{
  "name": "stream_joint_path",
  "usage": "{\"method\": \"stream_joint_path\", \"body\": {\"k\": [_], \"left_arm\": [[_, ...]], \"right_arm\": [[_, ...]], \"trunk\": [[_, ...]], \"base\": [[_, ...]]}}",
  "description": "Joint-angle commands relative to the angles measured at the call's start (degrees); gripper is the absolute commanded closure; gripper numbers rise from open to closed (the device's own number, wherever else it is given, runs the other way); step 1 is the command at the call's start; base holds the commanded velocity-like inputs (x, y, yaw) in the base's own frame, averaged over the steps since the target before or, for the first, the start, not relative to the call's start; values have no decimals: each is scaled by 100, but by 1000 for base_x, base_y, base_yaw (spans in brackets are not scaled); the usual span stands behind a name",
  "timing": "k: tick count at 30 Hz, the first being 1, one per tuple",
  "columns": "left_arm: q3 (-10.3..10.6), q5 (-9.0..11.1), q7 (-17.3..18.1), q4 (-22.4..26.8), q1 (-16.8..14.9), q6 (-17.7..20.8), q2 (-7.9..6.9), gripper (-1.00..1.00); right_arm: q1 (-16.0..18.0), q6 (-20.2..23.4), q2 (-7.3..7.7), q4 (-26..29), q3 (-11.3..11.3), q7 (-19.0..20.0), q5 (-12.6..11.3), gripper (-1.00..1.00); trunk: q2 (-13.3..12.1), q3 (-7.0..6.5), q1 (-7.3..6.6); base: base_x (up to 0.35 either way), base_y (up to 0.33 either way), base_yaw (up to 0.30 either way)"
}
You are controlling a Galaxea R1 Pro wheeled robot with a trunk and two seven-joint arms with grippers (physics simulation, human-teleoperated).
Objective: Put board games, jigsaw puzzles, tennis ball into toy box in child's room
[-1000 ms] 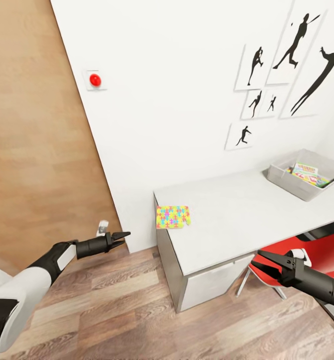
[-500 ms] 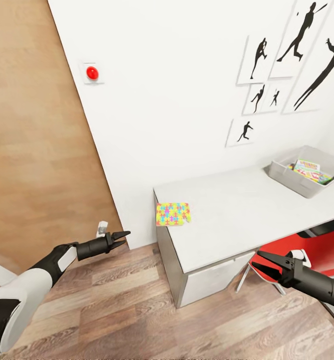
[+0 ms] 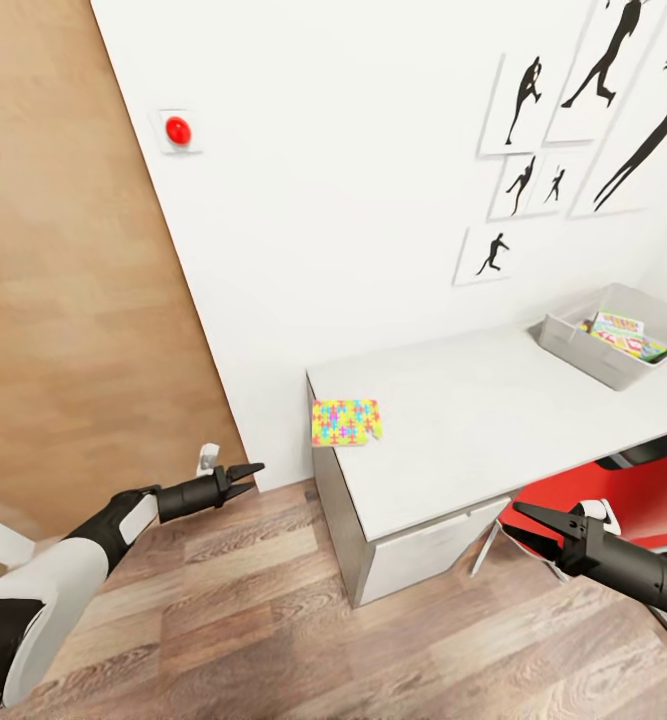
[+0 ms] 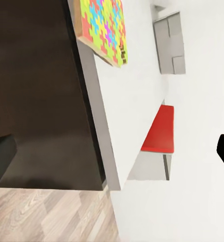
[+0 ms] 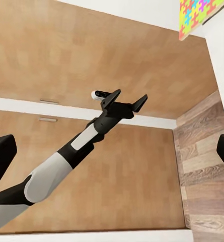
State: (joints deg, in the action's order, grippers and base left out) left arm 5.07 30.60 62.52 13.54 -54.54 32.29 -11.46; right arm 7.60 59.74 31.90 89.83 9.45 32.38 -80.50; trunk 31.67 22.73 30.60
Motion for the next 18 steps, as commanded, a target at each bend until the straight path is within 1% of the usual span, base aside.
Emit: {"method": "stream_joint_path", "body": {"k": [1,10,13,18], "left_arm": [[47,60,6,0,-4,43,9,-100],[46,52,-1,-1,-4,42,97,-100],[45,52,-2,-1,-4,36,141,-100],[46,52,-3,-1,-4,32,159,-100]], "right_arm": [[5,21,1,-1,5,40,35,-100],[5,21,0,-1,5,39,35,-100],[5,21,0,-1,5,38,37,-100],[5,21,0,-1,5,40,35,-100]], "trunk": [[8,17,2],[8,102,2],[8,130,2],[8,177,2]], "base": [[0,0,0],[7,4,0],[169,116,0],[245,126,0]]}}
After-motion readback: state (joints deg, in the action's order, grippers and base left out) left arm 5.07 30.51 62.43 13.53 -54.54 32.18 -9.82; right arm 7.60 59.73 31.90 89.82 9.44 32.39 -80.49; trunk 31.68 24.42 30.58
